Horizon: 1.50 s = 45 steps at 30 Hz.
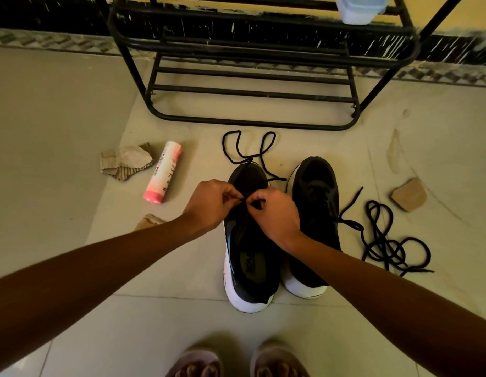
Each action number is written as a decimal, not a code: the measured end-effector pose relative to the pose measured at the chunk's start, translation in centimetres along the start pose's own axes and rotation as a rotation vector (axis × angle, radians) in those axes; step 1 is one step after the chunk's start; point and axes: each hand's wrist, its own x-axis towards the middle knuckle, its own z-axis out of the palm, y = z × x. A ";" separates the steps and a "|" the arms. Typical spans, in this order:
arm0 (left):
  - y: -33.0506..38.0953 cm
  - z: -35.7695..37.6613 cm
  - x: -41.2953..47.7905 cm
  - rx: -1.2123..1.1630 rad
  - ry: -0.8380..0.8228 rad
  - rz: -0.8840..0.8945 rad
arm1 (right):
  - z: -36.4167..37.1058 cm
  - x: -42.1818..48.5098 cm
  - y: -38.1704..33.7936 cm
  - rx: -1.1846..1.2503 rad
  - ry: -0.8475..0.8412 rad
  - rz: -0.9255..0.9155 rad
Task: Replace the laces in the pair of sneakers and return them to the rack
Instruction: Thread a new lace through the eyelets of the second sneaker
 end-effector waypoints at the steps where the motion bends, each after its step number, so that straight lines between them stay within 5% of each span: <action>1: 0.0 -0.1 0.0 -0.011 0.002 -0.011 | -0.1 0.0 0.0 -0.016 -0.007 -0.004; 16: 0.7 0.1 -0.8 -0.067 -0.030 -0.156 | -0.4 0.0 -0.7 -0.182 -0.077 -0.108; 24: 1.5 -1.9 -2.5 -0.155 -0.583 -0.354 | -3.1 1.0 -0.5 0.040 -0.355 -0.149; 30: 1.8 -1.1 -3.2 -0.245 -0.519 -0.373 | -3.0 0.6 0.5 0.075 -0.219 -0.146; 41: 1.6 -0.6 -4.2 -0.026 -0.383 -0.227 | -0.9 0.2 -1.2 -0.200 -0.074 -0.153; 45: 1.2 0.0 -4.3 -0.044 -0.334 -0.244 | -1.1 0.5 -1.0 -0.120 -0.128 -0.162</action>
